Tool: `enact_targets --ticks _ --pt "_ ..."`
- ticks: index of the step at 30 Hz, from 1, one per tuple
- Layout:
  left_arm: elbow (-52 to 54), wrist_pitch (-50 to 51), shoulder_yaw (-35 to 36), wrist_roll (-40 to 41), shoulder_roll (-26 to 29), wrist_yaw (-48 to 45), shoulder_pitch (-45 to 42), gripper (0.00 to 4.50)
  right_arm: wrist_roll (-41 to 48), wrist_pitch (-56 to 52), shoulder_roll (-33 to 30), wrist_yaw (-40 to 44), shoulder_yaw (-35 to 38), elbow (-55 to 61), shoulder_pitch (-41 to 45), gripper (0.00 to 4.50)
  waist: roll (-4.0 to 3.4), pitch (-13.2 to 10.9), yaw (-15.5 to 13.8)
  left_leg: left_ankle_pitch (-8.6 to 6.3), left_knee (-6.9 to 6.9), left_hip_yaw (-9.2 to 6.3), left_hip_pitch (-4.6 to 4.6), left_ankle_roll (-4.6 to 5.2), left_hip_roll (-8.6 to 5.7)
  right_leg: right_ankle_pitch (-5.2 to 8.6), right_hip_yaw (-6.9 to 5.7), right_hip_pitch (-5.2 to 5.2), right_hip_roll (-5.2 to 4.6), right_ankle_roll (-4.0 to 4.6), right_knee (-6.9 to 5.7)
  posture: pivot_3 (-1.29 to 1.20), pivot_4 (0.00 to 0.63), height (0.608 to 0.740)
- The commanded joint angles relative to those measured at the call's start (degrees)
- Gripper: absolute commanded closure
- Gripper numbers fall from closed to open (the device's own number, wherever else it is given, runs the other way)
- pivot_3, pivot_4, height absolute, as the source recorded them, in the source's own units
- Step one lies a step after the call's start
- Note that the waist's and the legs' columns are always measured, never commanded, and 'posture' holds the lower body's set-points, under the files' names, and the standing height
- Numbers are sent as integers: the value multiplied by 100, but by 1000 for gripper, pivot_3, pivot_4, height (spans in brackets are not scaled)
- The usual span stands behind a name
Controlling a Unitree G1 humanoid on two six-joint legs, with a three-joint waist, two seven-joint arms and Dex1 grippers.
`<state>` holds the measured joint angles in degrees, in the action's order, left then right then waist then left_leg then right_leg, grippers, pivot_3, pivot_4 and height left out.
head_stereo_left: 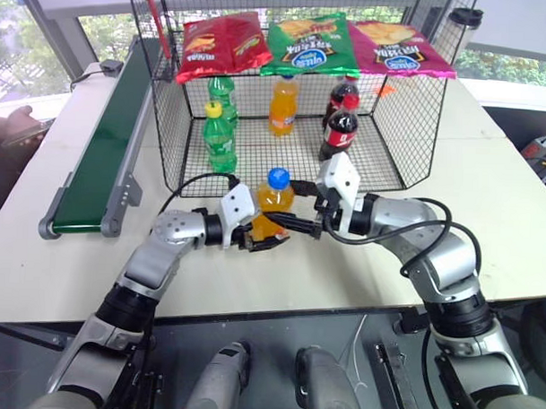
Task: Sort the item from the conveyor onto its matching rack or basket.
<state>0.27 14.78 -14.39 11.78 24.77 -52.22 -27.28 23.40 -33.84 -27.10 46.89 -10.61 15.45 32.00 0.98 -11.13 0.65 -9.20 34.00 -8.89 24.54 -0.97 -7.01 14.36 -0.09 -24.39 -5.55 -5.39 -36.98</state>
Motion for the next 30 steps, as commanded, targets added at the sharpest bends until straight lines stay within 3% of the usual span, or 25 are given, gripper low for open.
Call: enact_targets --ticks 1,9,11,12,13,22,30 --pt "332 -81 107 79 -10 -33 -17 1454 42 93 42 -51 177 105 94 2164 0 0 0 0 0 0 0 0 0 0 0 0 0 0 0 0 150 739" --pt "246 -110 94 -4 -29 47 -38 1454 55 -15 28 -73 155 197 130 2164 0 0 3 0 1 0 0 0 0 0 0 0 0 0 -1 0 150 739" --pt "228 -83 88 61 -37 -30 -62 413 56 -31 32 -84 156 212 136 2164 0 0 1 0 1 0 0 0 0 0 0 0 0 0 -2 0 150 739" --pt "230 -29 76 110 -25 -103 -71 86 49 -32 34 -89 154 210 145 2164 0 0 0 0 1 0 0 0 0 0 0 0 0 0 -2 0 150 739" --pt "232 -5 83 120 -25 -109 -75 31 50 -41 33 -92 153 223 154 2164 0 0 0 0 2 0 0 0 0 0 0 0 0 0 -2 0 150 739" --pt "187 23 260 14 107 60 -11 31 66 -115 56 -153 164 279 201 2164 0 0 3 0 3 0 -1 0 0 0 0 0 0 0 -4 0 150 739" --pt "455 205 1084 89 507 668 455 31 -82 -8 195 -438 234 72 365 2164 0 0 16 0 3 -1 -2 0 0 0 1 -3 0 -1 -9 0 150 739"
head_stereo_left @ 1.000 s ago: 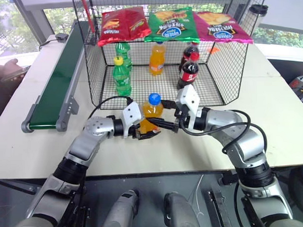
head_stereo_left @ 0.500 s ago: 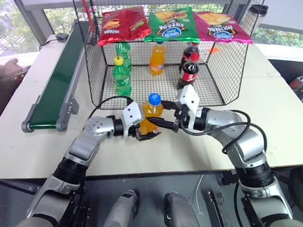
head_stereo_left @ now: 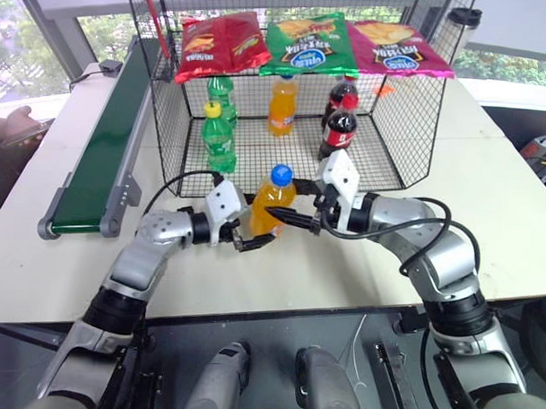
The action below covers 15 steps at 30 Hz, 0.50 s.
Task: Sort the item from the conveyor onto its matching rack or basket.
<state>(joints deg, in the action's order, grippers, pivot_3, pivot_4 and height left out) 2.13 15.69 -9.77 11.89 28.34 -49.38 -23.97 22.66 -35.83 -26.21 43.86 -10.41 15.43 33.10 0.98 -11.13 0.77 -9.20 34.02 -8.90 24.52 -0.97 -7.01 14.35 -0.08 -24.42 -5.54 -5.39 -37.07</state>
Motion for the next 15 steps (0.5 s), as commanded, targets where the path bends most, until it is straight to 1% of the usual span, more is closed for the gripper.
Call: enact_targets --ticks 1,7,11,15 --pt "321 173 709 133 161 443 177 31 -52 208 137 -190 216 23 288 2164 0 0 3 0 0 1 0 0 0 0 1 0 0 0 0 0 150 739" --pt "1030 589 1182 207 48 1125 818 31 -482 406 601 -984 325 -717 768 2164 -1 0 -2 0 0 1 0 0 -1 0 2 0 0 0 0 0 150 739" --pt "1276 675 1289 140 -47 1469 1060 31 -790 704 811 -1340 339 -1292 1089 2164 -1 0 -16 0 0 1 0 -1 -1 0 2 -1 2 1 -1 0 150 739" --pt "1362 685 1311 80 -139 1768 1111 31 -1053 1009 1020 -1639 370 -1923 1425 2164 -1 0 -3 2 0 2 -2 -3 -1 -1 3 -1 4 2 -5 0 150 739"
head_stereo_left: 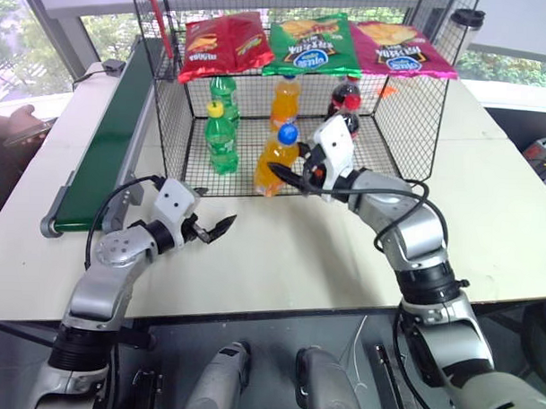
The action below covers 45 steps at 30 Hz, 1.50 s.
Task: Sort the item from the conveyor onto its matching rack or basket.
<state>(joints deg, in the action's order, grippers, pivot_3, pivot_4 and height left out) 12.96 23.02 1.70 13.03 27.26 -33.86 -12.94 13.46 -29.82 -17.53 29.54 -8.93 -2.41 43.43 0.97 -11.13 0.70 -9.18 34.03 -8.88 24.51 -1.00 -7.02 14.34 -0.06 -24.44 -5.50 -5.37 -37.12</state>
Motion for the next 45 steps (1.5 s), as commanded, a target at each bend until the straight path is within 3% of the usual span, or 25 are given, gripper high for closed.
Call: enact_targets --ticks 1,12,21,25,26,38,45 --pt "293 -46 149 -35 -36 244 9 31 -194 498 185 -244 217 -263 454 2164 0 0 8 0 0 0 0 0 0 0 0 0 0 0 -1 0 150 739" --pt "264 -85 -14 -102 -152 488 -121 31 -808 1207 421 -570 171 -1739 1101 2164 -1 0 19 1 -2 6 -1 -1 0 -1 4 -3 12 0 -4 0 150 739" --pt "273 -90 -33 -124 -202 493 -132 31 -990 1293 473 -534 170 -2034 1129 2164 -1 0 25 1 -3 6 -2 -2 0 -1 5 -4 14 0 -5 0 150 739" --pt "255 -95 -53 -148 -222 514 -164 0 -1016 1319 491 -530 189 -2141 1133 232 -3 0 32 1 -3 7 -2 -2 0 -1 6 -4 15 0 -5 0 150 739" --pt "254 -96 -54 -155 -225 518 -167 0 -1036 1336 493 -550 189 -2172 1128 10 -2 0 33 1 -3 8 -3 -2 0 -1 6 -4 15 0 -6 0 150 739" --pt "276 -71 -60 -142 -230 490 -161 0 -1074 1189 432 -516 238 -1963 1074 10 -3 1 29 1 -3 10 -7 -2 1 -1 9 -2 15 0 -8 0 150 739" --pt "315 -137 -46 -87 -232 419 -136 0 -1049 713 -118 0 186 -1068 445 10 -3 1 4 1 -2 12 -7 -2 0 -1 9 0 13 0 -6 0 150 739"
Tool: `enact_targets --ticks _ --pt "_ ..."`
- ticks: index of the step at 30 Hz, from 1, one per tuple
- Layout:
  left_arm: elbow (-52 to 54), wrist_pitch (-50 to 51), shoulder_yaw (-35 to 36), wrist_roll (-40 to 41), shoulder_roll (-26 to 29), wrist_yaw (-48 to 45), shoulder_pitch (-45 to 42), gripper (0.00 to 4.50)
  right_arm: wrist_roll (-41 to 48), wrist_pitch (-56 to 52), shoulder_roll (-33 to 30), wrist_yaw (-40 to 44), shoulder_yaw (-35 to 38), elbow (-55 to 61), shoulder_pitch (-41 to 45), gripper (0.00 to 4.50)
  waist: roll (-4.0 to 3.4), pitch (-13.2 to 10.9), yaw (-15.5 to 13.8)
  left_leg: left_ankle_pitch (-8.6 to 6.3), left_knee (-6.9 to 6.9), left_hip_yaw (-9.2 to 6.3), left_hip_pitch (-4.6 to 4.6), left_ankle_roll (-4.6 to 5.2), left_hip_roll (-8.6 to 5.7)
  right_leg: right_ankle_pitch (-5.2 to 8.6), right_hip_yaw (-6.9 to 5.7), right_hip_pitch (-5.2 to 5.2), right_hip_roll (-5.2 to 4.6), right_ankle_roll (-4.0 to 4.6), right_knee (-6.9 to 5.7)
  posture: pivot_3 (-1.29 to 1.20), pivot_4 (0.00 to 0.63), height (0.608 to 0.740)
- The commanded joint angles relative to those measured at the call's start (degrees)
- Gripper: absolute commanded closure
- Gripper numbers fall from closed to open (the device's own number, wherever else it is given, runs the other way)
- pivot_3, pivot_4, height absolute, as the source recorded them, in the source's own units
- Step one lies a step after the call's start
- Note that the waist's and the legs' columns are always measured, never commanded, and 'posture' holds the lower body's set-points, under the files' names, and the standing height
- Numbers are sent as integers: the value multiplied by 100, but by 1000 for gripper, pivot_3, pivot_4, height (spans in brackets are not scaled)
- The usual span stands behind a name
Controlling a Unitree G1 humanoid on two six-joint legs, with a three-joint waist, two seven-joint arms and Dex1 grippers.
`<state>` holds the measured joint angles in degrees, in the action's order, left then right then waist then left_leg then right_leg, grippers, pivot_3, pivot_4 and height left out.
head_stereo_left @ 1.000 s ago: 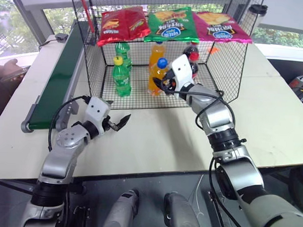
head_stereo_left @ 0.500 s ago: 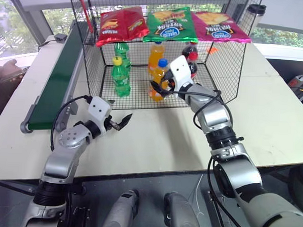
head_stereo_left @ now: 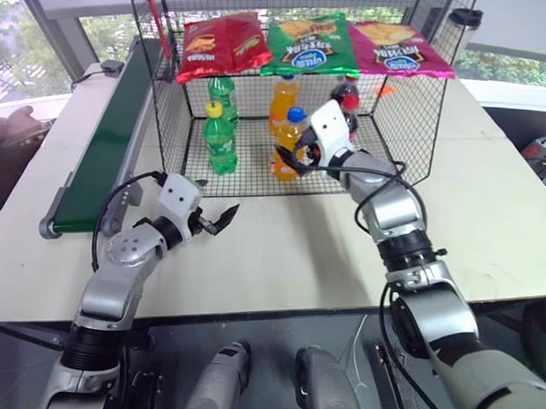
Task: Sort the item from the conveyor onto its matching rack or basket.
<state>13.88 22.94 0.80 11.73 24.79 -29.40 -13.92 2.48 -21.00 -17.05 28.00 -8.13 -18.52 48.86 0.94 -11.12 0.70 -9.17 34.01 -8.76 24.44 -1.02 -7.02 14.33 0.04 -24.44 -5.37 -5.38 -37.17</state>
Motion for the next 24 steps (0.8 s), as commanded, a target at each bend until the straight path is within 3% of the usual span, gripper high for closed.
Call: enact_targets --ticks 1,9,13,24 --pt "259 -93 64 99 2 -45 -29 0 92 -303 -255 228 133 747 -200 10 0 0 7 0 0 1 0 0 0 0 1 0 0 0 0 0 150 739" --pt "446 16 73 223 -14 -65 177 0 816 -1290 -704 898 237 2810 -1553 10 0 1 8 -1 -2 2 0 0 3 1 2 -1 -12 0 0 0 150 739" --pt "476 51 92 279 -41 -57 170 0 1242 -1900 -535 700 453 3598 -2236 10 0 1 -7 -1 2 2 0 1 3 2 2 1 -14 1 0 0 150 739" --pt "447 197 -15 370 2 -180 218 0 1504 -2261 -418 252 603 4068 -2807 10 0 2 -7 -1 2 2 -1 -1 4 4 2 3 -15 3 3 0 150 739"
